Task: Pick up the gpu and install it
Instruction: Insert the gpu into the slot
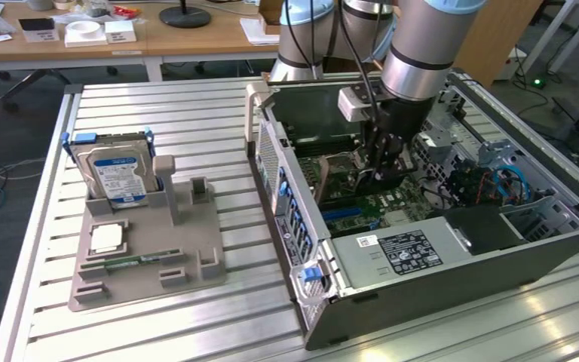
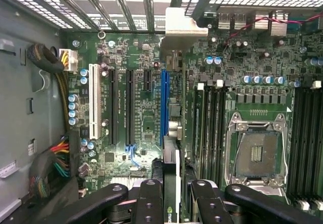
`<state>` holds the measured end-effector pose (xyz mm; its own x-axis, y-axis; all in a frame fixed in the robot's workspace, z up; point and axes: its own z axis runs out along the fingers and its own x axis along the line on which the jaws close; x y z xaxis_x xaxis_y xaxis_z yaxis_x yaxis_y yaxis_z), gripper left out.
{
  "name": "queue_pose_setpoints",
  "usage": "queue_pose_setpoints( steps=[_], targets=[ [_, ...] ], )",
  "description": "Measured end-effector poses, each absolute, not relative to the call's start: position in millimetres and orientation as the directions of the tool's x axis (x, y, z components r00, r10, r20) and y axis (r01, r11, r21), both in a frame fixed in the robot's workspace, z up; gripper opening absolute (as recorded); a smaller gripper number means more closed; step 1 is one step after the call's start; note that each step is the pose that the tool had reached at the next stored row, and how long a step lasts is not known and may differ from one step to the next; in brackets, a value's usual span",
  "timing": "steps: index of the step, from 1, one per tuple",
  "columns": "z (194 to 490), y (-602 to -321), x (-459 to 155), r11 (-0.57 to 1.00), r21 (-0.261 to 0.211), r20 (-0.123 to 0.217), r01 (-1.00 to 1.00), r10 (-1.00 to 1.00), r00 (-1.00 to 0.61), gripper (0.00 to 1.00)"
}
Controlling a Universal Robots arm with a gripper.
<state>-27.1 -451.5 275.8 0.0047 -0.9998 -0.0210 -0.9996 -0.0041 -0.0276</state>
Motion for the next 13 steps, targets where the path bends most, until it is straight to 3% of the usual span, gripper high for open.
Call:
queue_pose_setpoints(
  steps=[13],
  targets=[
    [270.7, -454.7, -32.9, -0.005, -0.028, -0.021, -1.0, -1.0, 0.005, 0.26]
  ],
)
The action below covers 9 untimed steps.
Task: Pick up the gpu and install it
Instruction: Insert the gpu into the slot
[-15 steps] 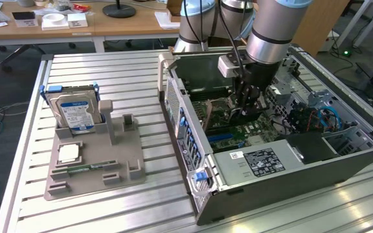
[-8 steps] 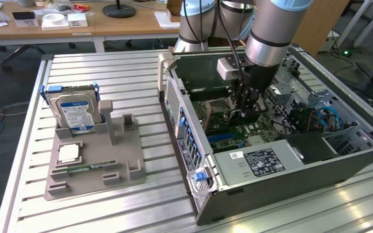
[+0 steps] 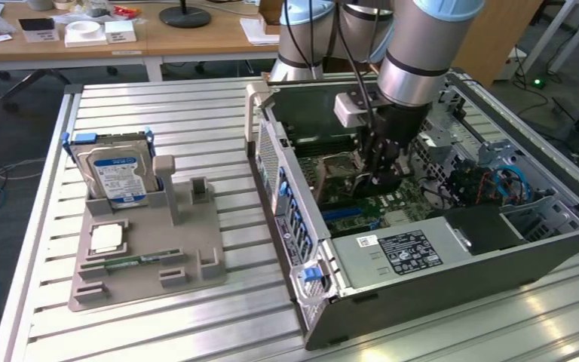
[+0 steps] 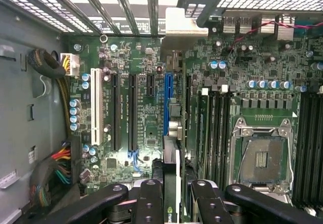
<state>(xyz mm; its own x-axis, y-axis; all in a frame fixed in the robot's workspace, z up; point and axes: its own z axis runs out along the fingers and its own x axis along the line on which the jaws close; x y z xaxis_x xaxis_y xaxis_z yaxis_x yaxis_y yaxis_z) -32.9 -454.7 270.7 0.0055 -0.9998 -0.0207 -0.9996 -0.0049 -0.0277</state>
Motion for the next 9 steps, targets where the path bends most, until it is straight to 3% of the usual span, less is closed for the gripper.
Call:
queue_pose_setpoints(
  steps=[9],
  targets=[
    [270.1, -454.8, -36.7, -0.006, -0.029, -0.021, -1.0, -1.0, 0.007, 0.26]
  ],
)
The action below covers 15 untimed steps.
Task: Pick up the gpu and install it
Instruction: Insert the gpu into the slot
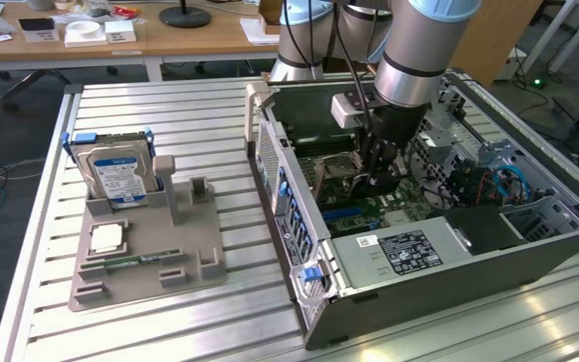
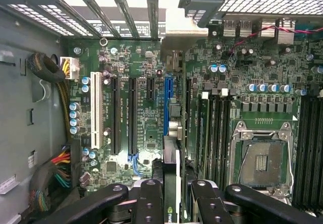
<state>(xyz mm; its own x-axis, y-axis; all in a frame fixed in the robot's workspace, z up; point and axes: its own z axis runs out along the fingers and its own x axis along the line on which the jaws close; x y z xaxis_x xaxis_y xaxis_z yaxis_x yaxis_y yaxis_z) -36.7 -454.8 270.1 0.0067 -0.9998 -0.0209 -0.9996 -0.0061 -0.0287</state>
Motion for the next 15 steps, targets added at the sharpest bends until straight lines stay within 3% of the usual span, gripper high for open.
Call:
queue_pose_setpoints(
  steps=[15],
  targets=[
    [266.9, -456.6, -44.1, -0.012, -0.031, -0.021, -0.999, -1.0, 0.013, 0.26]
  ],
)
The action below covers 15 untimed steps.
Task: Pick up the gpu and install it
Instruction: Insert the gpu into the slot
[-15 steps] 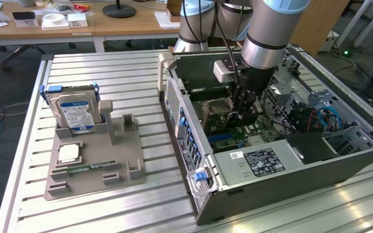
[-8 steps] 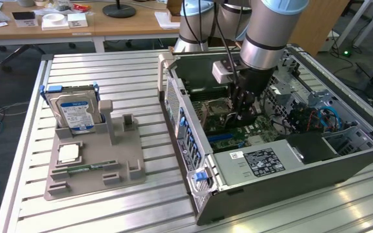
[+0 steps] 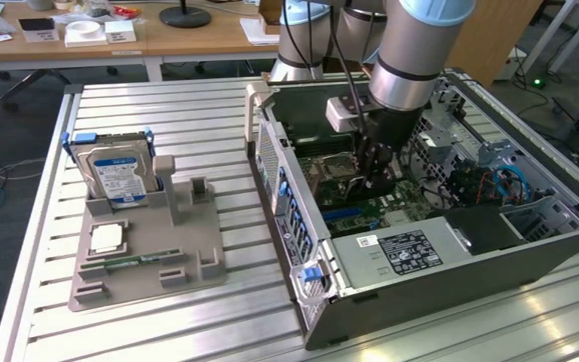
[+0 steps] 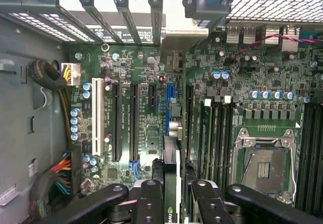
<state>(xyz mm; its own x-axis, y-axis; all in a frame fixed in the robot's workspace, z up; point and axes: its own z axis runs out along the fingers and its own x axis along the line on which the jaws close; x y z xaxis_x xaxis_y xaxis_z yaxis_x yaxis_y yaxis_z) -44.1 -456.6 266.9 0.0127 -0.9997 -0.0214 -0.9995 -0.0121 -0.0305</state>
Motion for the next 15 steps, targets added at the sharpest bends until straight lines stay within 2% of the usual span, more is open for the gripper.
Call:
queue_pose_setpoints(
  steps=[15],
  targets=[
    [266.4, -458.3, -51.4, -0.012, -0.031, -0.021, -0.999, -1.0, 0.013, 0.26]
  ],
)
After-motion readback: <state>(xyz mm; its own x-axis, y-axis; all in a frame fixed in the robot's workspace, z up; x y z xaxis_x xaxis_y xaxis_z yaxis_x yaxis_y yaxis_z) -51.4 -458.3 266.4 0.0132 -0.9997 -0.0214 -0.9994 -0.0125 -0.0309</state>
